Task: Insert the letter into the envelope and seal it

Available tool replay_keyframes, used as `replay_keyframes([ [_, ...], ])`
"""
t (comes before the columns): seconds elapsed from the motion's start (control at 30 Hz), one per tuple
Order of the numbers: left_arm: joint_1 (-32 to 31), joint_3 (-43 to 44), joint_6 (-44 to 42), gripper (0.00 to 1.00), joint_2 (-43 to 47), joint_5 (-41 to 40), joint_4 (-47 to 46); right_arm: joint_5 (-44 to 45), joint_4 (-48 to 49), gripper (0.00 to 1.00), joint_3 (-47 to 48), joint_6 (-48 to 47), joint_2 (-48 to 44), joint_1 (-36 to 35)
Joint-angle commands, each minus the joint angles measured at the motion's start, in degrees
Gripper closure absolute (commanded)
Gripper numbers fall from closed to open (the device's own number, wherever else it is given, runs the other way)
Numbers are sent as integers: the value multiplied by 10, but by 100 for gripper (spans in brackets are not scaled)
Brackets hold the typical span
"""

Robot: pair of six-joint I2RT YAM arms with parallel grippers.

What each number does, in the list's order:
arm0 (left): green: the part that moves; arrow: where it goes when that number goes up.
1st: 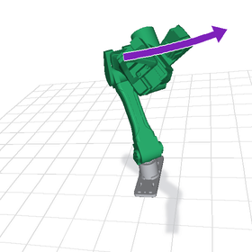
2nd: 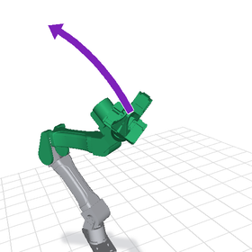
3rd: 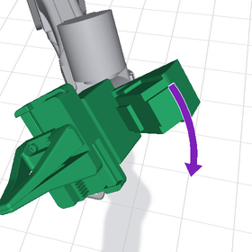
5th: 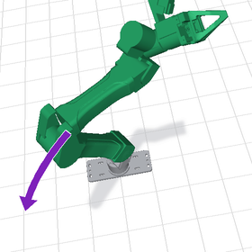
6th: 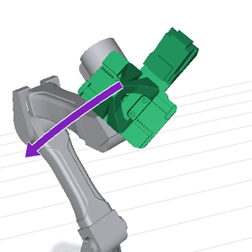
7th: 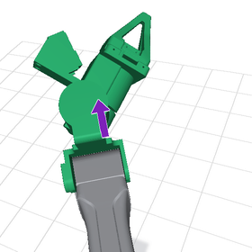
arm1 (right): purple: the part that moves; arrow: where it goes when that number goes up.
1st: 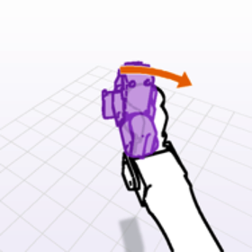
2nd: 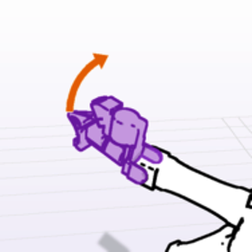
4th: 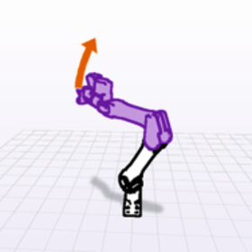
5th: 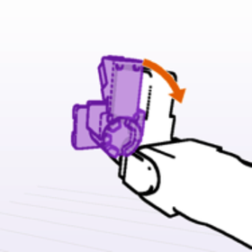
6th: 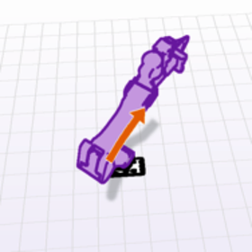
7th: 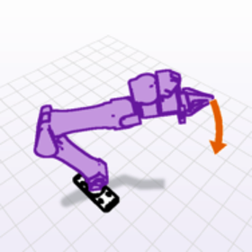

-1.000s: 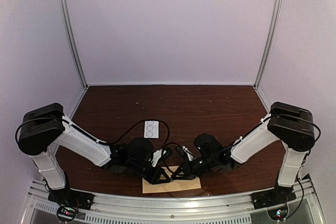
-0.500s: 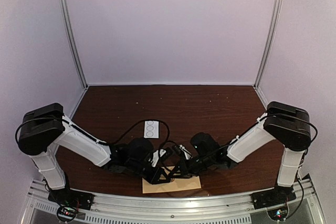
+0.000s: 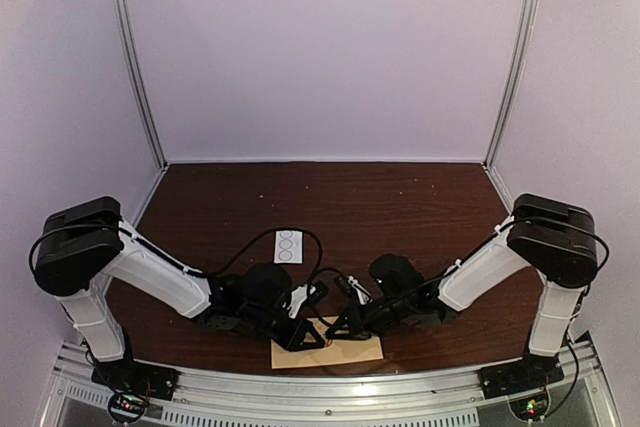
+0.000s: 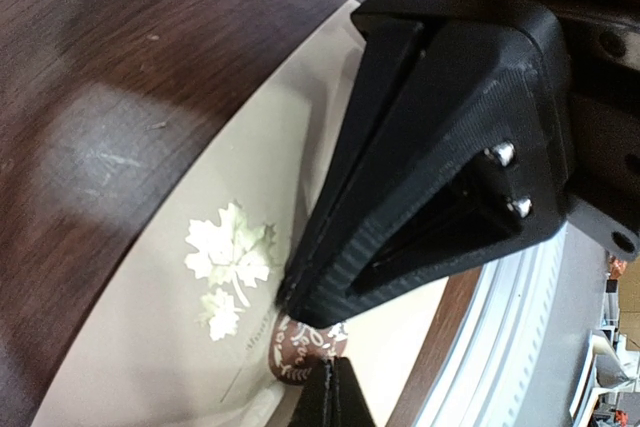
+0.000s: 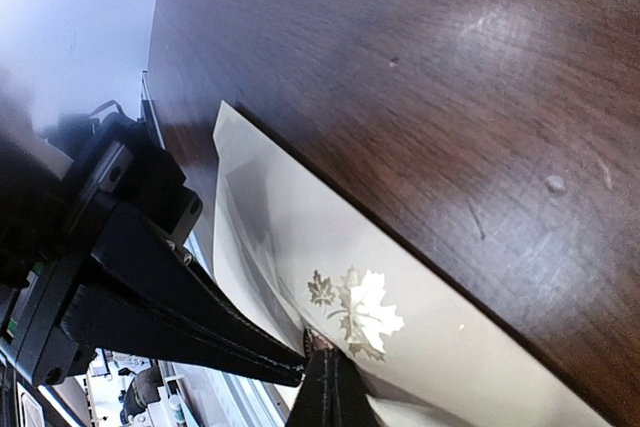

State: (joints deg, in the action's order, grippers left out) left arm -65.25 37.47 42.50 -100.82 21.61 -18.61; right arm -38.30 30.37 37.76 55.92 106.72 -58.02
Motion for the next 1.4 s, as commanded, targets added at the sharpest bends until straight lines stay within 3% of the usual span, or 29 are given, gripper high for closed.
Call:
replay_keyframes([
  [0.0, -3, -17, 5, 100, 5, -17, 19, 36, -38, 100, -26, 0, -5, 5],
  [0.37, -3, -18, 5, 100, 5, -18, 15, 49, -53, 100, -32, -6, -17, 5],
  [0.67, -3, -25, 6, 100, 61, -70, 19, 27, 13, 100, -48, -11, -68, 4],
  [0.73, -3, -38, 6, 97, 110, -95, 22, 28, 14, 100, -49, -28, -109, 2],
  [0.9, -3, -54, -6, 77, 230, -168, 50, 53, -39, 99, -36, -87, -206, 1],
  [1.03, 5, -28, -42, 49, 275, -248, 95, 114, -112, 69, -8, -159, -269, 6],
  [1.17, 48, 18, -84, 27, 261, -262, 98, 168, -157, 37, 26, -212, -294, 29],
  [1.27, 97, 57, -120, 19, 228, -246, 76, 200, -174, 21, 54, -251, -286, 57],
  [1.37, 150, 97, -162, 16, 184, -229, 53, 217, -191, 17, 93, -283, -257, 93],
])
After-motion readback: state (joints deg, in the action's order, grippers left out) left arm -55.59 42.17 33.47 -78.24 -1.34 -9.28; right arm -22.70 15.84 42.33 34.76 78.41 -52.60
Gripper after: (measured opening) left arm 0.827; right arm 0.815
